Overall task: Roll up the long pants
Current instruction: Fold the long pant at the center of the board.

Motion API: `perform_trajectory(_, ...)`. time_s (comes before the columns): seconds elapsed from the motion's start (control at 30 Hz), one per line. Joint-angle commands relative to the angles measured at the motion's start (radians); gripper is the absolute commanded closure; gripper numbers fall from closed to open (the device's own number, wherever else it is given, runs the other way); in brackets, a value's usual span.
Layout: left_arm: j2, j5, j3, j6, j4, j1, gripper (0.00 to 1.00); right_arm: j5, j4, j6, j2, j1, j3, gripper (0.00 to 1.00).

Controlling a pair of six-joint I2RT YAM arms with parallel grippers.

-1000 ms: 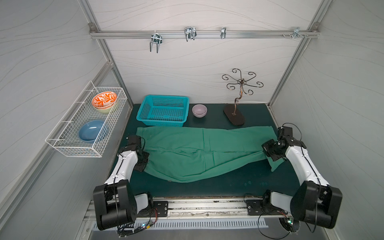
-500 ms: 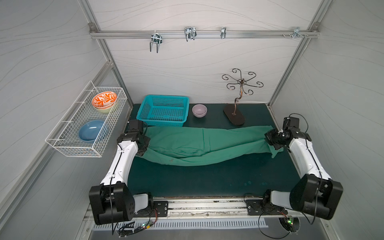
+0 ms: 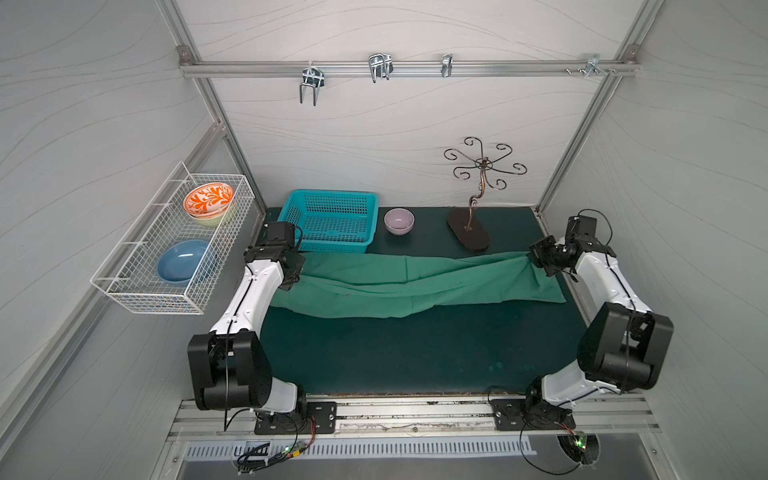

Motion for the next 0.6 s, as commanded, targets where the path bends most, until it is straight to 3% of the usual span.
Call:
perform_trajectory(0.0,0.042,-0.057,0.084,-0.006,0.09,-0.017,1.0,-0.026,0.063,0.017,0.037,-0.017,0.039,1.0)
perform_trajectory(0.57,0.325,-0.075,0.31,-0.004,0.138,-0.034,1.0,-0.032,0.121,0.022,0.226,-0.051,0.097,1.0)
